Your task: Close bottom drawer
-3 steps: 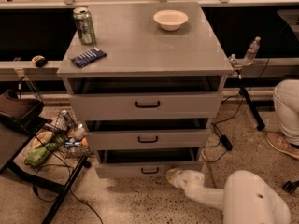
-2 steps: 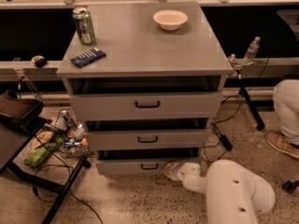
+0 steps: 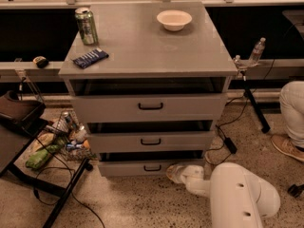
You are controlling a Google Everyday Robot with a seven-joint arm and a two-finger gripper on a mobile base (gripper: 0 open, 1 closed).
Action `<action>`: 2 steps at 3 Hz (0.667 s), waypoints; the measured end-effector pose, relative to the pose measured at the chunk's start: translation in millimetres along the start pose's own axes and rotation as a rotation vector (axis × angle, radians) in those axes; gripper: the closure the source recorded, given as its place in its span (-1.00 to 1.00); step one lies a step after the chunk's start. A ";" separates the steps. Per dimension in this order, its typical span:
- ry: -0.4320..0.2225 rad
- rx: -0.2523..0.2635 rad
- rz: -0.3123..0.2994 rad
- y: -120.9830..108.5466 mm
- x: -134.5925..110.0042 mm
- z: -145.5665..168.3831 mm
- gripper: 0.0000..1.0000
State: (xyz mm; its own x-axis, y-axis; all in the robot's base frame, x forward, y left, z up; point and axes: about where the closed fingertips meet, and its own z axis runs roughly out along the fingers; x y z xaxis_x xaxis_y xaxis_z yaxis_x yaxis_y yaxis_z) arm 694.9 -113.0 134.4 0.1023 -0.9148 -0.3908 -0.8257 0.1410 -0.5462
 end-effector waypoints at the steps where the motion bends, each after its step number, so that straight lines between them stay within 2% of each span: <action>1: 0.000 0.000 0.000 0.0 0.0 0.0 -0.46; 2: 0.000 0.000 0.000 0.0 0.0 0.0 -0.92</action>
Offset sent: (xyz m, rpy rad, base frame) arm 0.0000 0.0000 0.0000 0.0000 0.0000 0.0000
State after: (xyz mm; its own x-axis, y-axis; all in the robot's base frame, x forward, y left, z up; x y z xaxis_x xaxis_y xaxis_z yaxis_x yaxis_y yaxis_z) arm 694.9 -112.9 134.4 0.1023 -0.9148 -0.3908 -0.8257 0.1410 -0.5462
